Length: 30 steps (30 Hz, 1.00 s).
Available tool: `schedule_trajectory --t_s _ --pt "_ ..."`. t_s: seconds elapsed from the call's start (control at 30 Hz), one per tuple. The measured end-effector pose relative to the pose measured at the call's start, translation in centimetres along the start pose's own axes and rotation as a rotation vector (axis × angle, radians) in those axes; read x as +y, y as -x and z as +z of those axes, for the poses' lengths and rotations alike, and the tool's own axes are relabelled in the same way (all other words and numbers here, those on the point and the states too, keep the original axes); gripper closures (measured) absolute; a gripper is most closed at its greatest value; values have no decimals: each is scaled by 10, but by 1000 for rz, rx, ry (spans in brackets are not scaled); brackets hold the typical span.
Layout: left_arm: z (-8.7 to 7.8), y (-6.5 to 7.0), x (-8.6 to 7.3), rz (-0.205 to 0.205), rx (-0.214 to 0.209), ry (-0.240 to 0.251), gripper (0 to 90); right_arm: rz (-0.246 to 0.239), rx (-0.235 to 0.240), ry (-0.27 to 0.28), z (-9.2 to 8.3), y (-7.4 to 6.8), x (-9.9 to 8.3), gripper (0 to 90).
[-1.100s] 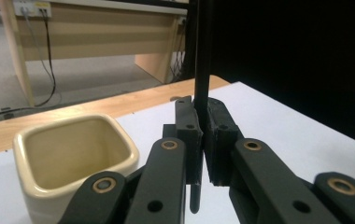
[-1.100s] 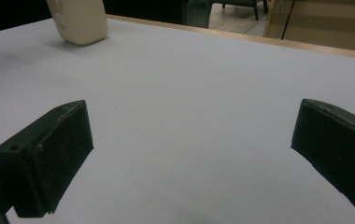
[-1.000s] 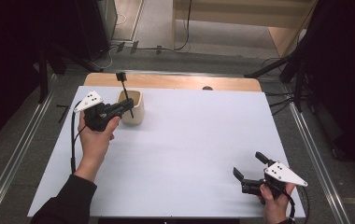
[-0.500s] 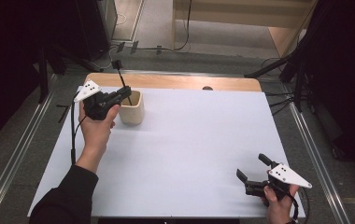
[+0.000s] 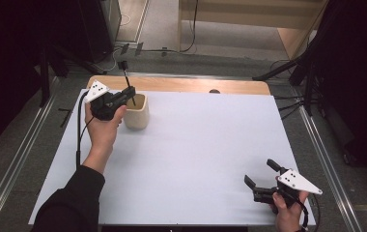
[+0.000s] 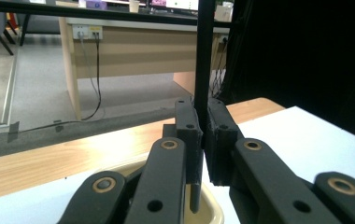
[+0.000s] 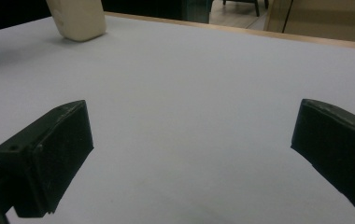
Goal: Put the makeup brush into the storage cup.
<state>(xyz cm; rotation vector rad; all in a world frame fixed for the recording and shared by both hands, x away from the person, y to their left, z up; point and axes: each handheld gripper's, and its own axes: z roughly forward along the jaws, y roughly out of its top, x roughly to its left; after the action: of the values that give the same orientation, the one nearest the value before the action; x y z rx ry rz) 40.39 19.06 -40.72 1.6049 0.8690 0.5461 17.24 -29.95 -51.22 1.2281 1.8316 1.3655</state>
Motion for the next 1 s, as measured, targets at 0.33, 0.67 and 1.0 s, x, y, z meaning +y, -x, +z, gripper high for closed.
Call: schedule_trajectory --t_s 0.33,0.67,1.0 --pt "7 -1 -12 -8 18 -31 858 -1 3 -1 1 0 0 0" --pt "10 -5 -28 -6 41 -76 856 3 3 -6 1 0 -1 0" --pt "13 -6 -38 15 60 -124 856 1 7 -9 2 1 -1 0"
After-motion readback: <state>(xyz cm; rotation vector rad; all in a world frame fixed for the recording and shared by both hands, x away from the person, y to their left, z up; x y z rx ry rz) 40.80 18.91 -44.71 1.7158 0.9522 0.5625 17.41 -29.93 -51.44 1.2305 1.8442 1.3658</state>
